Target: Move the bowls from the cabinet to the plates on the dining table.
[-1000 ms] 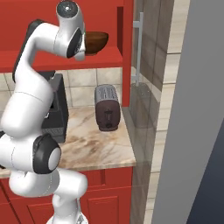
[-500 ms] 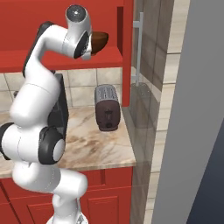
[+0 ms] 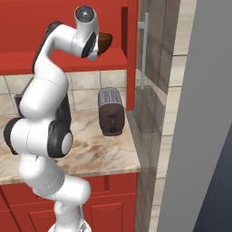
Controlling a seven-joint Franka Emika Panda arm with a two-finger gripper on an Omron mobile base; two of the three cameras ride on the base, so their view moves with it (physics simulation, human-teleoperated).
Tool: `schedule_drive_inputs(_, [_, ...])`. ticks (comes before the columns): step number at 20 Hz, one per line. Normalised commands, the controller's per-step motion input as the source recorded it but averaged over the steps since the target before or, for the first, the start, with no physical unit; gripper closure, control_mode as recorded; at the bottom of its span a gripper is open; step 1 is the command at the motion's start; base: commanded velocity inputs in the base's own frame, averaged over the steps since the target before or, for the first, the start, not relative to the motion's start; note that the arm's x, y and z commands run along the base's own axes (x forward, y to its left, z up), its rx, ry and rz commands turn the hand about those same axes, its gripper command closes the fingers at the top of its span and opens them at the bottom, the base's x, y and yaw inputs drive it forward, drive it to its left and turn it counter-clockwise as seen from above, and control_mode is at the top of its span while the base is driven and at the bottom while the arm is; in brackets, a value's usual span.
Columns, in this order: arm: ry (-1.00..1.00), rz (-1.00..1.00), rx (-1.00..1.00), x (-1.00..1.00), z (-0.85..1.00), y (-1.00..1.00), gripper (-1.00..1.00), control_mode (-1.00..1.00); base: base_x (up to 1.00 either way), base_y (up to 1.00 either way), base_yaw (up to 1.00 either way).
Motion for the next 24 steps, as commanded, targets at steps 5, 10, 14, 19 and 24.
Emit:
schedule_drive_inputs(5, [0.03,0.00,0.02,0.16,0.00,0.00,-1.00,-1.00,0.00,0.00,0.00])
schedule_drive_inputs(10, [0.05,0.00,0.01,0.21,0.00,0.00,-1.00,-1.00,0.00,0.00,0.00])
schedule_drive_inputs(14, [0.04,0.00,0.00,0.31,0.00,0.00,-1.00,-1.00,0.00,0.00,0.00])
schedule_drive_inputs(19, [0.04,0.00,0.00,0.33,0.00,0.00,-1.00,-1.00,0.00,0.00,0.00])
schedule_drive_inputs(24, [0.05,0.00,0.00,0.22,-0.01,0.00,-1.00,-1.00,0.00,0.00,0.00])
